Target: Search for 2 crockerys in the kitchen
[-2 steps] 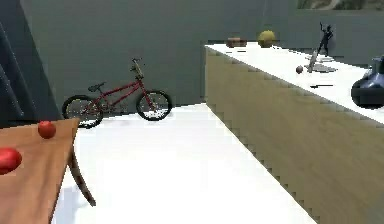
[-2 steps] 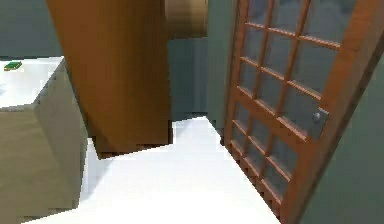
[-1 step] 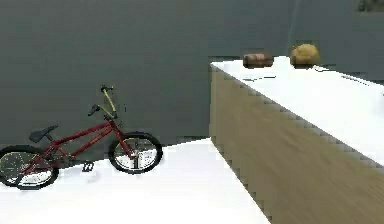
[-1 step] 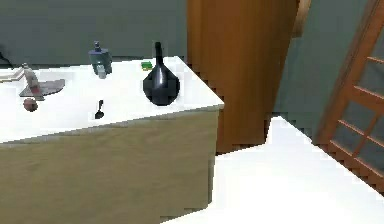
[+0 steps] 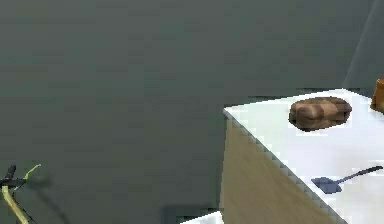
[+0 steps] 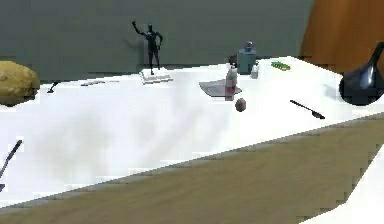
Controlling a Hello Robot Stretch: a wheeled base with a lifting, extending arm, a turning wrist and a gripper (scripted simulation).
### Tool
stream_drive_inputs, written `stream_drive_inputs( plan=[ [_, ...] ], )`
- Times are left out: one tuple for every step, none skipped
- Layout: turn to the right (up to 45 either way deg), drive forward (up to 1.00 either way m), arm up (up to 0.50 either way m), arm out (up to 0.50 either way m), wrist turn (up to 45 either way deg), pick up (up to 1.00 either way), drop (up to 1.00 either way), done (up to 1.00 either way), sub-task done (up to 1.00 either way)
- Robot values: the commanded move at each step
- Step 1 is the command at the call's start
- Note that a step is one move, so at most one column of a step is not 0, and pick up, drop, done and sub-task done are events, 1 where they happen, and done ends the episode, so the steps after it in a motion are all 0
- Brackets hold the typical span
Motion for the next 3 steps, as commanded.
stream_drive_inputs(
  plan=[
    [9.0, 0.0, 0.0, 0.0, 0.0, 0.0, 0.0, 0.0, 0.0],
    [0.0, 0.4, 0.0, 0.0, 0.0, 0.0, 0.0, 0.0, 0.0],
    [45.0, 0.0, 0.0, 0.0, 0.0, 0.0, 0.0, 0.0, 0.0]
  ],
)
